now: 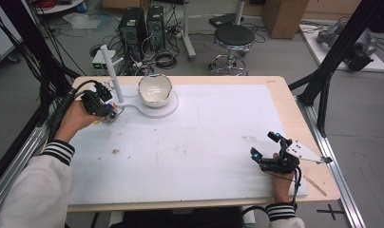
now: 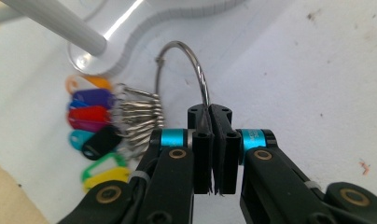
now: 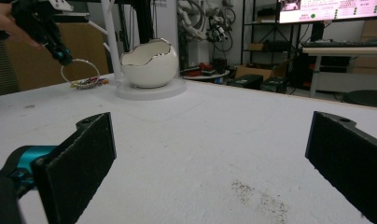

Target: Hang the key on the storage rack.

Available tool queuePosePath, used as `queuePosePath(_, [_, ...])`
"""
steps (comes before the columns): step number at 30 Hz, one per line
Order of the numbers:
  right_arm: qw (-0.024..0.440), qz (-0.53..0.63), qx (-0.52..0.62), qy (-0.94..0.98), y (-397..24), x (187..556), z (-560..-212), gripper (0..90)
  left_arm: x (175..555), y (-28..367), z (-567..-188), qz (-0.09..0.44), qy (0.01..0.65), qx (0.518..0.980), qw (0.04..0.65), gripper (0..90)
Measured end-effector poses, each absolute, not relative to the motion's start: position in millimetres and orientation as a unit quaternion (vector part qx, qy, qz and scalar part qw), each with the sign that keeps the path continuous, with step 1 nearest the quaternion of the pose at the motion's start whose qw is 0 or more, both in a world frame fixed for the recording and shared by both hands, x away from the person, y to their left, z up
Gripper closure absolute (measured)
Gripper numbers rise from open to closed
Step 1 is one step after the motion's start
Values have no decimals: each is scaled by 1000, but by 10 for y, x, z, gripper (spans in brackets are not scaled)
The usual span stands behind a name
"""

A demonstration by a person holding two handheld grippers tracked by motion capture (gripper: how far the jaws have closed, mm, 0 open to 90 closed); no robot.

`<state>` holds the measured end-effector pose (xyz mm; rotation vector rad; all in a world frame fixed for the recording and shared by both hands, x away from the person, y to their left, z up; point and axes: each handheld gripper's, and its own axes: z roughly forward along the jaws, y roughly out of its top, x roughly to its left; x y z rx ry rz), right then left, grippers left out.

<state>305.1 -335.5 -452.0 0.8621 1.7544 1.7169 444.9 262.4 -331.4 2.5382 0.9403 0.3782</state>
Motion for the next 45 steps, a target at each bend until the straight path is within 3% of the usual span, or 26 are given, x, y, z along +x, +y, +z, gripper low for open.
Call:
queuePosePath(8, [268,636,318,650,-3354,3051,-4520,12,4335,2786,-3142,178,319,890,274,875])
queuePosePath(17, [266,635,319,652,-3350,3047,-4519,12,4263,2962,-3035,180,301,855,383,875])
queuePosePath(30, [267,634,319,652,-3351,3049,-4519,11,4248,3111,-2955,227,316,800,458,875])
queuePosePath(45, [266,634,319,652,-3351,3048,-4519,12,4379,3282,-3025,245,346,777,466,875])
